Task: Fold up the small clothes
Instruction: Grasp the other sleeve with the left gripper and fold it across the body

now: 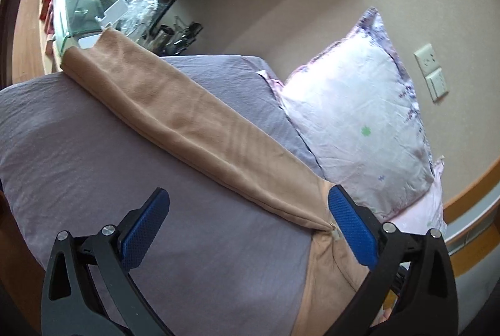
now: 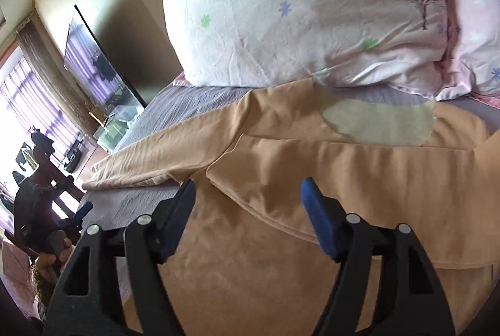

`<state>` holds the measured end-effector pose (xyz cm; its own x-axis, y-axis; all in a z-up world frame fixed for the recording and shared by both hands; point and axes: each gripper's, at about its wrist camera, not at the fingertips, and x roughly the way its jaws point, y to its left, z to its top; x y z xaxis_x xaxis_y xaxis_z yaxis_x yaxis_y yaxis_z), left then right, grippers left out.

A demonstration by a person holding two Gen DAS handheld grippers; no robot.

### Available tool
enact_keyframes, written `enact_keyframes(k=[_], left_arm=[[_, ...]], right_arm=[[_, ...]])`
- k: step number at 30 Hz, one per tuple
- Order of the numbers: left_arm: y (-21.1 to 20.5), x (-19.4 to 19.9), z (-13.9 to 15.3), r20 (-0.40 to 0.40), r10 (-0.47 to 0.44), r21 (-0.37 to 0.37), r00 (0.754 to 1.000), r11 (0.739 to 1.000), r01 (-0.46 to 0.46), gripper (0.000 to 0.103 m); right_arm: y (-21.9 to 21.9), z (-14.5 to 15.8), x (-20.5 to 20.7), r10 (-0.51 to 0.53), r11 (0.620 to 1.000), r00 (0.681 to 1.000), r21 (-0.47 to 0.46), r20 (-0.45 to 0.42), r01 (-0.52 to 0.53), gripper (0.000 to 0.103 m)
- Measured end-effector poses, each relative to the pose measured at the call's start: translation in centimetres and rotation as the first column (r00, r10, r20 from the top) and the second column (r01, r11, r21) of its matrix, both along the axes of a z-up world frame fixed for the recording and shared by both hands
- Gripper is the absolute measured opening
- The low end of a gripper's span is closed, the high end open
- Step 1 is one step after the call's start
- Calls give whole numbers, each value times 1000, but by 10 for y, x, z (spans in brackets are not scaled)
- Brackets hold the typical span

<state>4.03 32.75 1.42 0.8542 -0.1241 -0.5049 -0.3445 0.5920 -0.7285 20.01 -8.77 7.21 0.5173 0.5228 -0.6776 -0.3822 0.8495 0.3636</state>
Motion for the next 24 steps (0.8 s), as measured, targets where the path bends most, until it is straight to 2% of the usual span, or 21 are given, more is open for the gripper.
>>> enact_keyframes(k=[3,5,7,10,12,13,14,16,18,20,22,24], left_arm=[[19,6,-6,-43,40,-46,998,998,-42,93],[33,7,-12,-87,83,-79,993,993,-90,88],[45,8,-15,-123,128,-103,984,985,-141,80],[54,11,-16,-141,151,-150,979,974,-171,80],[59,14,-17,-153,170,-159,974,968,-194,74],[63,18,-17,-174,185,-146,967,966,-211,60],[67,20,-20,-197,194,-142,961,964,-223,35],[78,24,-32,-222,193,-167,956,958,-232,7],[79,29,-28,-222,187,-144,957,964,-222,7],[63,40,-3,-187,171,-49,967,982,-183,6],[36,56,29,-114,111,24,987,994,-109,6],[-6,78,63,-29,5,76,1000,997,-3,6]], right_arm=[[-34,2,0,-49,998,999,43,23,48,78],[-54,-2,-16,-92,994,995,64,25,90,78],[-78,-10,-22,-127,986,992,108,-8,127,78],[-101,-15,-33,-147,971,988,181,-49,154,78],[-105,-16,-35,-145,965,988,211,-56,153,79],[-106,-15,-37,-138,963,989,225,-54,147,79],[-106,-12,-41,-131,962,990,237,-48,138,80],[-108,-5,-48,-114,960,993,253,-31,118,82],[-112,4,-58,-102,959,995,265,-7,100,84],[-120,13,-67,-106,959,994,267,25,95,85],[-131,21,-75,-130,959,990,260,60,110,85],[-145,27,-81,-171,956,981,256,92,143,85]])
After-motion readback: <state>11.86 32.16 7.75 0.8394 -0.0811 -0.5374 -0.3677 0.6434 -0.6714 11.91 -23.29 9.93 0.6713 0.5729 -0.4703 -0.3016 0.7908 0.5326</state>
